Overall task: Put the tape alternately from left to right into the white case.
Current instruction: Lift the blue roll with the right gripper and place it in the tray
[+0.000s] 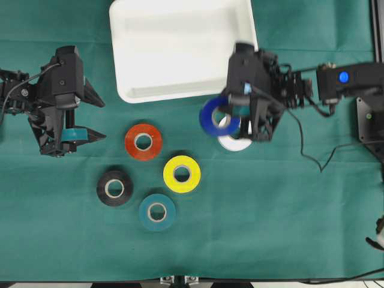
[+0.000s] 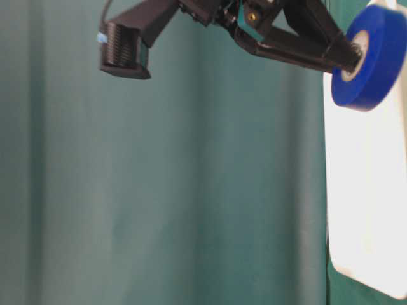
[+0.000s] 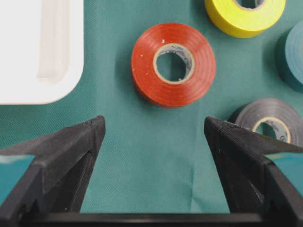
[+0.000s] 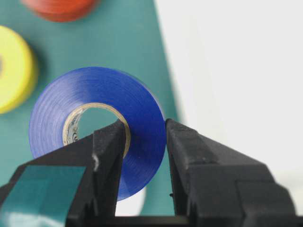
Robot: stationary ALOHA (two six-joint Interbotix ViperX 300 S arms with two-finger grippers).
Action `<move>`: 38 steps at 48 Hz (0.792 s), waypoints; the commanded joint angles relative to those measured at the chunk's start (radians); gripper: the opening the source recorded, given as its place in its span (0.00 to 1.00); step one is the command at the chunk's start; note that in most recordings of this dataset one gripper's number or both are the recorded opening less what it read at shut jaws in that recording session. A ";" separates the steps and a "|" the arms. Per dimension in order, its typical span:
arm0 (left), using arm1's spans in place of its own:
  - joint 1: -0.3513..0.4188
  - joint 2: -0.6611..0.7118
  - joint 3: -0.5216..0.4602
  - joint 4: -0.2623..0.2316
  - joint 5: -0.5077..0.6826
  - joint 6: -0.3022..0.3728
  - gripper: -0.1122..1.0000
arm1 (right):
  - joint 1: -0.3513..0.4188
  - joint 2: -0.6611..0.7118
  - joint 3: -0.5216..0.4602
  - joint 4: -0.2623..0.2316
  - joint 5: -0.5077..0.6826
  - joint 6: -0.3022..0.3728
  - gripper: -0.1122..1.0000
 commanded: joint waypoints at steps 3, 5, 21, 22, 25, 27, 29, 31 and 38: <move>-0.003 -0.006 -0.017 -0.002 -0.005 -0.002 0.50 | -0.071 -0.023 -0.011 -0.044 -0.008 0.002 0.35; -0.003 -0.006 -0.017 0.000 -0.005 -0.002 0.50 | -0.089 -0.023 -0.009 -0.060 -0.009 0.002 0.35; -0.003 -0.005 -0.015 0.000 -0.006 -0.002 0.50 | -0.225 0.029 -0.009 -0.153 -0.021 0.002 0.35; -0.003 -0.005 -0.015 -0.002 -0.006 -0.002 0.50 | -0.232 0.035 -0.009 -0.155 -0.025 0.002 0.35; -0.003 -0.003 -0.015 -0.002 -0.006 -0.002 0.50 | -0.249 0.054 -0.009 -0.156 -0.029 0.002 0.35; -0.003 -0.003 -0.014 -0.002 -0.006 -0.002 0.50 | -0.258 0.064 -0.009 -0.156 -0.031 0.002 0.35; -0.005 -0.003 -0.015 0.000 -0.006 -0.002 0.50 | -0.267 0.077 -0.009 -0.156 -0.031 0.002 0.35; -0.003 -0.003 -0.014 -0.002 -0.006 -0.002 0.50 | -0.273 0.086 -0.009 -0.156 -0.031 0.002 0.35; -0.003 -0.003 -0.015 0.000 -0.006 -0.002 0.50 | -0.279 0.107 -0.009 -0.156 -0.032 0.002 0.35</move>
